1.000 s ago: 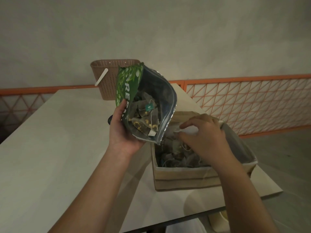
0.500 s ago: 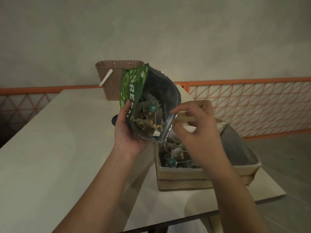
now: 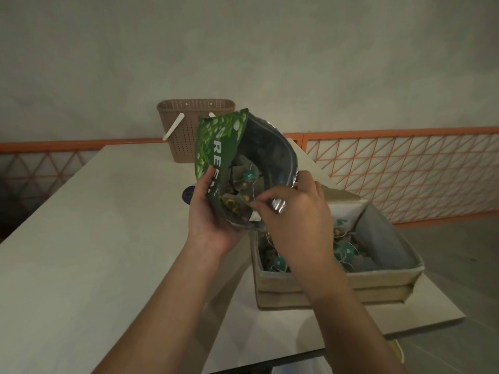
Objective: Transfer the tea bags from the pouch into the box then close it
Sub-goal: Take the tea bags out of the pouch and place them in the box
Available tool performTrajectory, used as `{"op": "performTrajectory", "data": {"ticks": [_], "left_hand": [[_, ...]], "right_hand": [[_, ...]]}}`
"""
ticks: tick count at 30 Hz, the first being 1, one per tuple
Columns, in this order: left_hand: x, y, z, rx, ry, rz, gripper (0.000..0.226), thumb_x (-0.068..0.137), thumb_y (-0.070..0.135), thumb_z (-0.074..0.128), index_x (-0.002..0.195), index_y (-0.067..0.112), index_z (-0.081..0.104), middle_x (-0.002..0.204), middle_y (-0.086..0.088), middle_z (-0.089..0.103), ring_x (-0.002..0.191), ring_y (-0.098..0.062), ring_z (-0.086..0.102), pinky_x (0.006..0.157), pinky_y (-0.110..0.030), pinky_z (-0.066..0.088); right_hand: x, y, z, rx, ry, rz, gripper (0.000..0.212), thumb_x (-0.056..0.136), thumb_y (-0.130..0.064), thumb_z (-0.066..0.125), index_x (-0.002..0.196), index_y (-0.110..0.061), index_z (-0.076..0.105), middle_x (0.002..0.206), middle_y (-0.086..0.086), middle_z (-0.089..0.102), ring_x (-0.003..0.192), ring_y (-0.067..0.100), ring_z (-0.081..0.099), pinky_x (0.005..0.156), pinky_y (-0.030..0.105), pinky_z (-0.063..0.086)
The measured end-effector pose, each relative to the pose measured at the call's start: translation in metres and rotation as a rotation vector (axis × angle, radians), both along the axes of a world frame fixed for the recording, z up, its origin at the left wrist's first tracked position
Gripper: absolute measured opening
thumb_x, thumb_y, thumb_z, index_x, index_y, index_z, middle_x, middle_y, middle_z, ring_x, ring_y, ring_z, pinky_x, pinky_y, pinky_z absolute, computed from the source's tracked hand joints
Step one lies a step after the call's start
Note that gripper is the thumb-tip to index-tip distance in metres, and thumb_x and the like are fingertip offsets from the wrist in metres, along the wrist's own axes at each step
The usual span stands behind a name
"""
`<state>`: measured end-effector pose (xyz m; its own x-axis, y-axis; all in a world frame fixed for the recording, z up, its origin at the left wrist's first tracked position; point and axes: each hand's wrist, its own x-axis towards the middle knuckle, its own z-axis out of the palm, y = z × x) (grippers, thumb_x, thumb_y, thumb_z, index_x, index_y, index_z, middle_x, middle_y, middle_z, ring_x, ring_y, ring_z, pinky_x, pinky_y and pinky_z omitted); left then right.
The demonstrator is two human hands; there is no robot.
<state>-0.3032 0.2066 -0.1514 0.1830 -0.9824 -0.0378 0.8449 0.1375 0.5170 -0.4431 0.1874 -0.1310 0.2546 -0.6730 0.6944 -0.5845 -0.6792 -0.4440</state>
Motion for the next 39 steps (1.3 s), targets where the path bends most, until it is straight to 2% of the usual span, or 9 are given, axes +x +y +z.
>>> {"op": "performTrajectory", "data": {"ticks": [9,13,17,21,25,29,32,34,39], "left_hand": [[-0.001,-0.002,0.0,-0.015,0.014,0.007,0.069,0.087,0.052,0.062,0.146,0.017,0.056,0.152,-0.013,0.053,0.144,-0.03,0.046,0.123,-0.045,0.029],[-0.002,0.0,0.001,-0.018,0.013,-0.006,0.066,0.093,0.056,0.055,0.147,0.016,0.056,0.151,-0.013,0.054,0.143,-0.031,0.047,0.12,-0.045,0.035],[0.0,-0.001,0.001,-0.003,0.022,-0.023,0.066,0.097,0.06,0.048,0.144,0.015,0.058,0.145,-0.017,0.059,0.137,-0.034,0.053,0.108,-0.048,0.045],[0.002,-0.004,-0.001,0.019,0.01,-0.031,0.067,0.096,0.061,0.048,0.146,0.017,0.057,0.147,-0.016,0.057,0.138,-0.035,0.051,0.112,-0.049,0.042],[0.002,-0.004,-0.002,-0.01,-0.003,-0.047,0.066,0.096,0.062,0.048,0.146,0.02,0.057,0.148,-0.014,0.057,0.138,-0.035,0.052,0.104,-0.048,0.048],[0.003,-0.006,-0.003,0.012,-0.013,-0.05,0.066,0.096,0.061,0.05,0.148,0.022,0.053,0.151,-0.014,0.053,0.14,-0.037,0.049,0.109,-0.05,0.044],[0.003,-0.005,-0.001,0.033,-0.023,-0.058,0.067,0.096,0.06,0.051,0.152,0.023,0.049,0.156,-0.012,0.048,0.144,-0.035,0.044,0.118,-0.051,0.035],[0.003,-0.005,-0.001,0.015,0.004,-0.052,0.064,0.097,0.059,0.05,0.15,0.023,0.052,0.151,-0.011,0.054,0.139,-0.033,0.051,0.111,-0.049,0.045],[0.0,-0.003,0.002,0.014,0.02,-0.025,0.062,0.097,0.059,0.049,0.147,0.023,0.055,0.147,-0.008,0.058,0.137,-0.03,0.054,0.102,-0.048,0.053]], "right_hand": [[0.006,-0.003,-0.004,-0.041,0.105,-0.12,0.016,0.072,-0.039,0.082,0.083,-0.028,0.078,0.1,0.006,0.056,0.094,0.028,0.055,0.071,0.042,0.053],[0.003,-0.006,-0.005,0.047,-0.073,0.024,0.011,0.076,-0.034,0.081,0.085,-0.031,0.077,0.098,0.002,0.056,0.094,0.024,0.054,0.071,0.044,0.054],[-0.01,-0.008,0.006,0.161,-0.327,0.17,0.014,0.081,-0.034,0.075,0.095,-0.032,0.078,0.113,-0.005,0.056,0.11,0.018,0.052,0.086,0.039,0.052],[-0.018,-0.01,0.021,0.18,-0.333,0.192,0.014,0.083,-0.036,0.073,0.097,-0.035,0.076,0.114,-0.006,0.055,0.111,0.016,0.051,0.085,0.038,0.052],[-0.023,-0.005,0.03,0.166,-0.564,0.227,0.011,0.087,-0.034,0.071,0.097,-0.034,0.074,0.103,-0.006,0.053,0.101,0.013,0.053,0.085,0.034,0.051],[-0.027,0.001,0.035,0.138,-0.629,0.257,0.008,0.091,-0.029,0.068,0.098,-0.027,0.072,0.088,-0.001,0.057,0.079,0.012,0.053,0.065,0.02,0.045],[-0.034,0.003,0.036,0.216,-0.767,0.302,0.01,0.096,-0.025,0.062,0.099,-0.018,0.069,0.074,0.011,0.059,0.064,0.022,0.051,0.055,0.031,0.043],[-0.039,0.004,0.039,0.241,-0.835,0.32,0.013,0.098,-0.023,0.058,0.101,-0.012,0.064,0.076,0.013,0.062,0.063,0.02,0.056,0.055,0.027,0.046],[-0.051,-0.004,0.036,0.326,-0.721,0.325,0.011,0.098,-0.021,0.058,0.098,-0.013,0.065,0.079,0.006,0.067,0.059,0.018,0.058,0.055,0.026,0.05]]}}
